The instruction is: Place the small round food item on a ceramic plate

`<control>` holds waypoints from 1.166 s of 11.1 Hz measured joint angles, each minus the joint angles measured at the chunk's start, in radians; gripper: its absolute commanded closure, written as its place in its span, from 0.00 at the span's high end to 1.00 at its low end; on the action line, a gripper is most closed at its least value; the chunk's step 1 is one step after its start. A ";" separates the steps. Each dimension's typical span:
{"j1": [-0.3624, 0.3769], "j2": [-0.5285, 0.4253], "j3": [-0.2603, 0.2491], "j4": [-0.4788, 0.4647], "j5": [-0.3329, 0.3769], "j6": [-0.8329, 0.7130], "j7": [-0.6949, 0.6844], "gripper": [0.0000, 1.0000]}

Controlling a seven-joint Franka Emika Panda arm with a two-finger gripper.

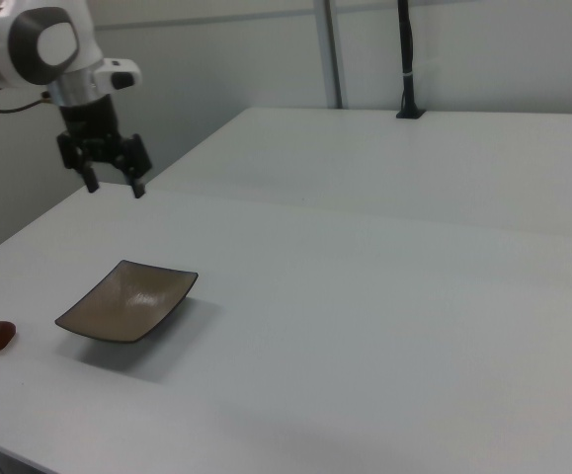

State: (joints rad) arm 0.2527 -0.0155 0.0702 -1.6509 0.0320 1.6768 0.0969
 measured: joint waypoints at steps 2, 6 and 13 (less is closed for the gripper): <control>0.001 0.000 0.084 0.000 0.001 0.000 0.084 1.00; 0.005 0.002 0.255 -0.010 0.001 0.000 0.201 1.00; 0.087 0.085 0.398 -0.080 0.002 0.038 0.367 1.00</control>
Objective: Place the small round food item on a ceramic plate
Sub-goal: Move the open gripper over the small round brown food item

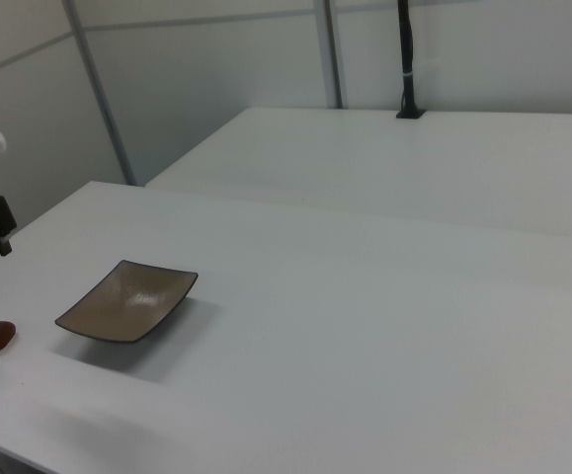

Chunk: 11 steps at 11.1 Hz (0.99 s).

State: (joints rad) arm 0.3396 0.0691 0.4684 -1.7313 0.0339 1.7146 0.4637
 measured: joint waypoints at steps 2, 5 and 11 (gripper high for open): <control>0.022 0.014 0.000 -0.066 0.029 0.102 0.021 1.00; 0.051 0.020 0.001 -0.168 0.036 0.262 0.033 1.00; 0.125 0.121 0.000 -0.276 0.036 0.527 0.089 1.00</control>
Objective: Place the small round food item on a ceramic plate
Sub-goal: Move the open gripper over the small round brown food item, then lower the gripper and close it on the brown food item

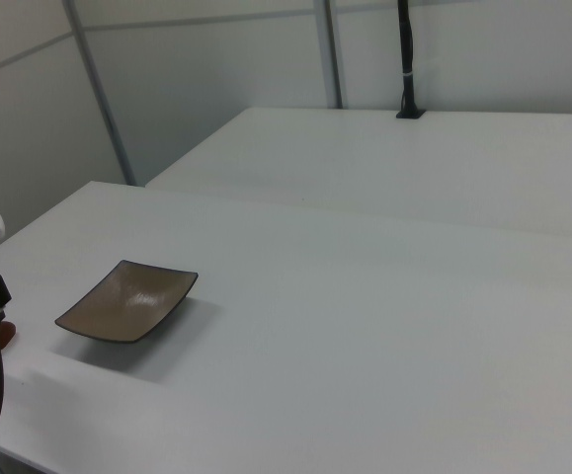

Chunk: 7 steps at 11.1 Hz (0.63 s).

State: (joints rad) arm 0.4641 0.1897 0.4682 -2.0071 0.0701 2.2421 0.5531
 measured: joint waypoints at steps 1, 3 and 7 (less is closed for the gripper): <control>0.003 0.023 0.000 0.000 -0.001 0.029 0.000 1.00; 0.008 0.060 -0.003 0.000 -0.005 0.075 0.000 1.00; 0.019 0.115 -0.004 0.000 -0.079 0.150 0.049 1.00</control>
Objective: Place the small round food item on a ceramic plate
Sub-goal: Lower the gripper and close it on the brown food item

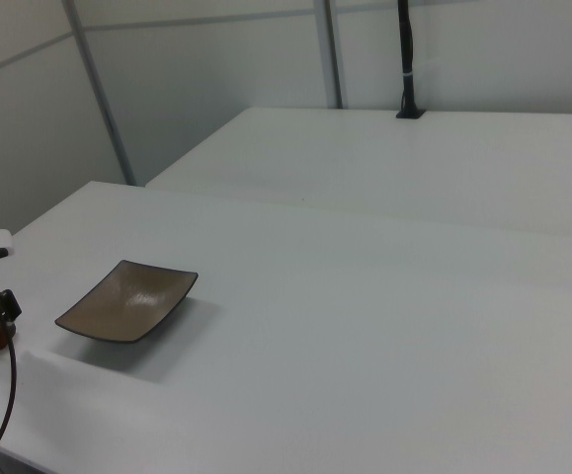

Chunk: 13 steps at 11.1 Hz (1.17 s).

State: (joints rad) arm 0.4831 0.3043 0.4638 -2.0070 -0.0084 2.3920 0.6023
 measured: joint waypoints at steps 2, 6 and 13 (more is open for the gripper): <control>0.006 0.026 0.000 0.001 -0.037 0.018 0.027 0.99; 0.016 0.057 0.000 0.002 -0.083 0.051 0.031 0.69; 0.017 0.059 -0.005 0.004 -0.095 0.052 0.032 0.27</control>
State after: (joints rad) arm 0.5005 0.3634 0.4586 -2.0030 -0.1035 2.4435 0.6344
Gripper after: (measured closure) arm 0.670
